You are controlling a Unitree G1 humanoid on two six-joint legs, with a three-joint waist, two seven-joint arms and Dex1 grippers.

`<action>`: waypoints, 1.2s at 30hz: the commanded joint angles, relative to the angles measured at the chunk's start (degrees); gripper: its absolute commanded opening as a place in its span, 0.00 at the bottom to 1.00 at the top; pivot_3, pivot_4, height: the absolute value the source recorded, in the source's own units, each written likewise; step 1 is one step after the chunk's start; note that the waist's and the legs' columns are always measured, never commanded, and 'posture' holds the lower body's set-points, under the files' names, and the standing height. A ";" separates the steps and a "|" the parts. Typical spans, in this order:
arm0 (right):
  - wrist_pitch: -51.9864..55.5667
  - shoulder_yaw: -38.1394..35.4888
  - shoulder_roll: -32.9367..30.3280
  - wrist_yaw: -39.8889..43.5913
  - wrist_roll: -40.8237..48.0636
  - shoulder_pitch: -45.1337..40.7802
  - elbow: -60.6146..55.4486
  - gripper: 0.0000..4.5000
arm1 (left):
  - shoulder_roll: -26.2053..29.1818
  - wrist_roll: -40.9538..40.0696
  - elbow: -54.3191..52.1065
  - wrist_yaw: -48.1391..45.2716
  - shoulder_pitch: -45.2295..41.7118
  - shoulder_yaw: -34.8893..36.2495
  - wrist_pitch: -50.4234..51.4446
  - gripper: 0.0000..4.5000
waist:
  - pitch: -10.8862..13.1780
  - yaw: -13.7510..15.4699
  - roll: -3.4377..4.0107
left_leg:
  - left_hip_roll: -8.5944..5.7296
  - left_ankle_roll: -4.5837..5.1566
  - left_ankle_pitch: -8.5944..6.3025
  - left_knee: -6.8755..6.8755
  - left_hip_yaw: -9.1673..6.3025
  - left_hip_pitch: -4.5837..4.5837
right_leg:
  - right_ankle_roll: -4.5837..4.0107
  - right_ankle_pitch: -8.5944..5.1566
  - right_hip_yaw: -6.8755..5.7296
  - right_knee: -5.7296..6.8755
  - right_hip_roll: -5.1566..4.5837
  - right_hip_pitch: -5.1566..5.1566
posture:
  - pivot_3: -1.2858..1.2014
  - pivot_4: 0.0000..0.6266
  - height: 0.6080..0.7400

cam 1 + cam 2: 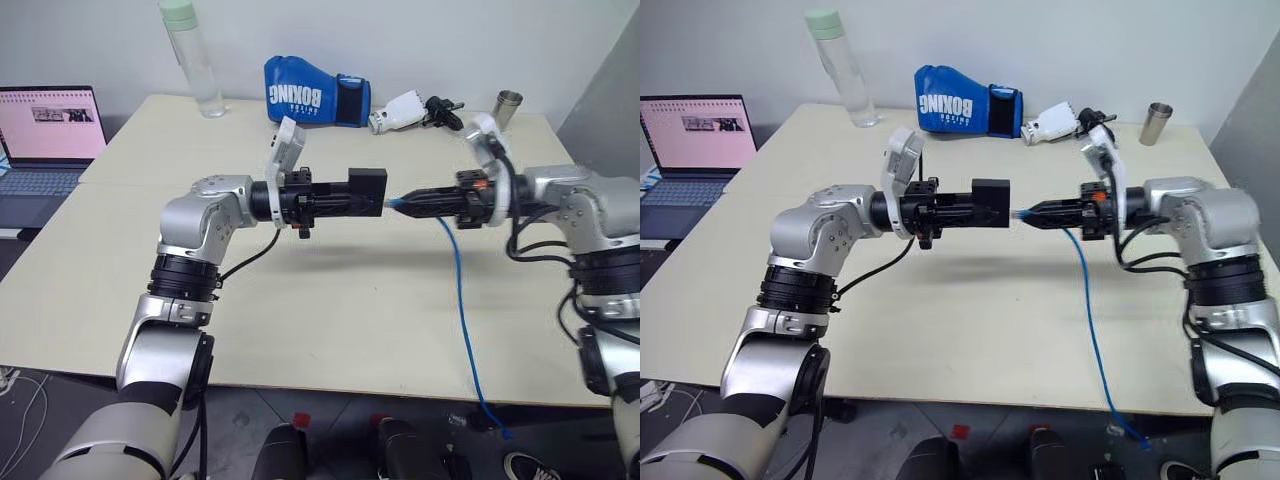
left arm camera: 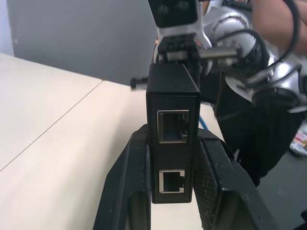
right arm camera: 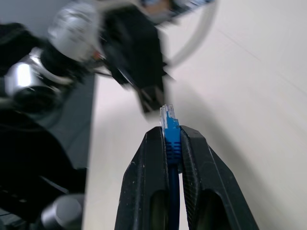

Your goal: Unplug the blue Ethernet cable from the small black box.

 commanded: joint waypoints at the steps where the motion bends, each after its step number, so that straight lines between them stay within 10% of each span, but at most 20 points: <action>1: 0.43 -2.92 -3.41 1.05 0.30 1.40 -0.28 0.02 | 1.85 -0.22 -0.78 -0.76 0.36 1.65 -1.30 0.18 | 0.00 -0.10 0.00 | 0.00 0.00 0.00 -0.03 0.02 0.03 | 0.00 0.00 0.02 0.00 0.00 0.00 | 0.52 0.24 1.00; 21: -18.53 -4.56 10.71 -42.36 -22.69 14.14 8.11 0.02 | 0.01 -0.87 -3.75 1.64 1.49 1.53 -0.85 0.18 | 0.00 -0.25 0.00 | 0.03 -0.02 0.01 0.02 0.09 0.03 | 0.00 0.00 0.12 0.11 0.02 -0.04 | 0.52 0.24 1.00; 36: -14.61 -5.25 10.36 -40.42 -22.26 17.80 2.13 0.79 | -0.31 -1.33 -5.46 2.58 2.20 1.55 0.17 0.18 | 0.00 -0.30 0.01 | 0.01 -0.01 0.01 0.02 0.10 0.05 | 0.00 0.00 0.13 0.11 0.03 -0.02 | 0.52 0.24 1.00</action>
